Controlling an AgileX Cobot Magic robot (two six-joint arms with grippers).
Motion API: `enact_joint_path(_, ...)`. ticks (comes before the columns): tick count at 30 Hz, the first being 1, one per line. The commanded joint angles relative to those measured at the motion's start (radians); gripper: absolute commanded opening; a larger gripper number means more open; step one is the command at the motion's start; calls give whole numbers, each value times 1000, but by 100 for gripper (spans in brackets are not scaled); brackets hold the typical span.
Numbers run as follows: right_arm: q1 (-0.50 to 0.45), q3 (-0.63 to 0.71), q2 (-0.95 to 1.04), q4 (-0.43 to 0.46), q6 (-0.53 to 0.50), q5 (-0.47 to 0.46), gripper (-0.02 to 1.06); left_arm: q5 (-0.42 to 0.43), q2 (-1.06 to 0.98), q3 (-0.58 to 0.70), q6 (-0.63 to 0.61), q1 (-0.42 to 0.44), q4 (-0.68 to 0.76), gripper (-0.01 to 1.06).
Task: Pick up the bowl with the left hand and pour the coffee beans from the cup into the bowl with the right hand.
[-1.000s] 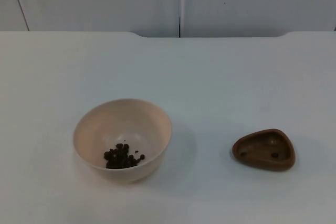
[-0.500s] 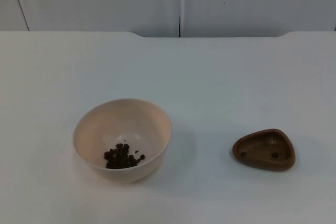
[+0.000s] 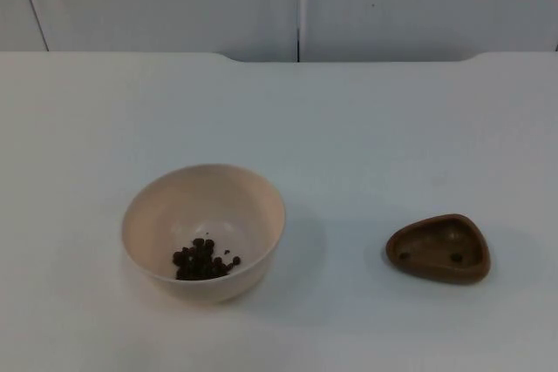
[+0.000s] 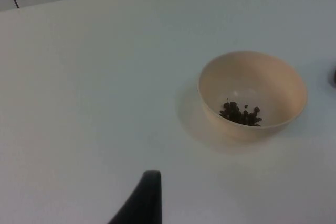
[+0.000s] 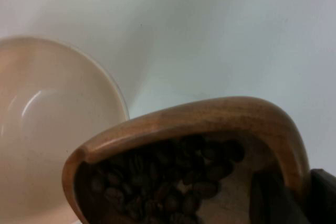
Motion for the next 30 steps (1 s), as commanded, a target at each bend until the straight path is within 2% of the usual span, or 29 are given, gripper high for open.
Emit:
enact_joint_path(1, -4, 3, -3, -2, -1, -3, 87, -3, -4, 5, 2, 2, -2, 105)
enact_joint_path(4, -4, 3, -3, -2, -1, -3, 104, -3, -4, 5, 2, 2, -2, 105)
enact_joint_path(30, -4, 3, -3, -2, -1, -5, 105, -3, -4, 5, 2, 2, -3, 105)
